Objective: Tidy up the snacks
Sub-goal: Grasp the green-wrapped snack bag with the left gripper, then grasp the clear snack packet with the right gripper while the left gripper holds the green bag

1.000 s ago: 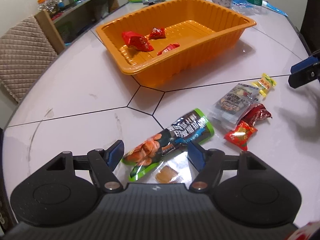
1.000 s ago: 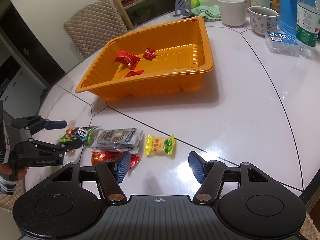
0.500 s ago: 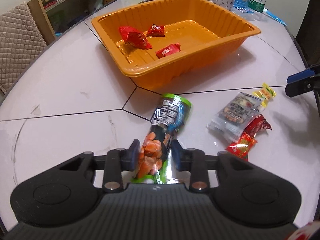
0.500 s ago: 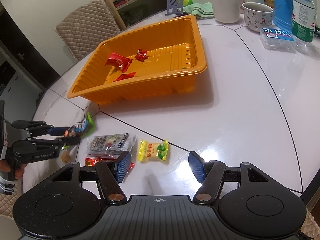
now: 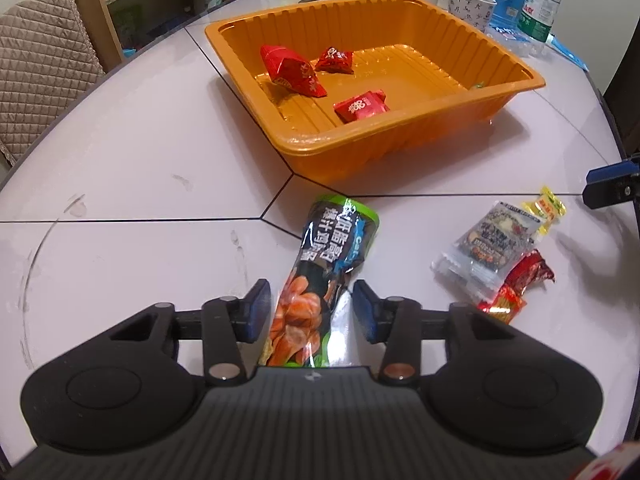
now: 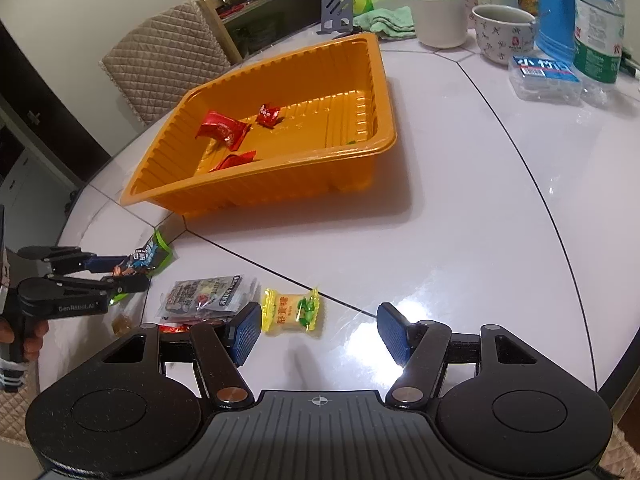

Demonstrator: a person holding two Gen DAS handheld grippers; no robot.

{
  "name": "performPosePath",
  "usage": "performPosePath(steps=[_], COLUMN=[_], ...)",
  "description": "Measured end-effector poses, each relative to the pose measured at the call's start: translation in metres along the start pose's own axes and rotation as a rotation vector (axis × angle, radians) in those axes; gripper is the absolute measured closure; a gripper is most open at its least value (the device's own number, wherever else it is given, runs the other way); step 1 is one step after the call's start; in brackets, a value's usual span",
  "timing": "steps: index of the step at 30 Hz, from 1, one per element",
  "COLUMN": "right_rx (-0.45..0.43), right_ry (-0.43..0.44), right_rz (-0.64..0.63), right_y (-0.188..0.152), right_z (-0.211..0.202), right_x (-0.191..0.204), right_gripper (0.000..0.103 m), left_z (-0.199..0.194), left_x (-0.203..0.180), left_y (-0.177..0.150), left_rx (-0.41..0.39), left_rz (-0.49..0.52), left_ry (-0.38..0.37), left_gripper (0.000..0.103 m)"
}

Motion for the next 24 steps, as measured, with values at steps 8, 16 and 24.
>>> performPosePath(steps=[8, 16, 24], right_rx=[-0.015, -0.024, -0.006], right_ry=[0.007, 0.036, 0.165], right_rz=[-0.084, -0.315, -0.449], right_y=[-0.001, -0.003, -0.004], right_z=[0.002, 0.015, 0.024], right_x=[0.007, 0.024, 0.058], right_gripper=[0.039, 0.040, 0.040], left_z=[-0.012, -0.043, -0.064], left_x=[0.011, 0.031, 0.030], left_y=[-0.005, -0.018, -0.029], left_rx=[-0.021, -0.040, -0.060], left_rz=[-0.036, -0.179, -0.306], left_ry=[0.071, 0.127, 0.141], left_gripper=[0.075, 0.075, 0.075])
Point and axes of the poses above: each gripper's, at about its wrist camera, not at the fingertips, and z roughly the way its jaws point, x to its left, y to its top, the point moved 7 cm from there along z, roughly the way its jaws point, and after that the axes turned 5 degrees about z, right-handed, at the moved point
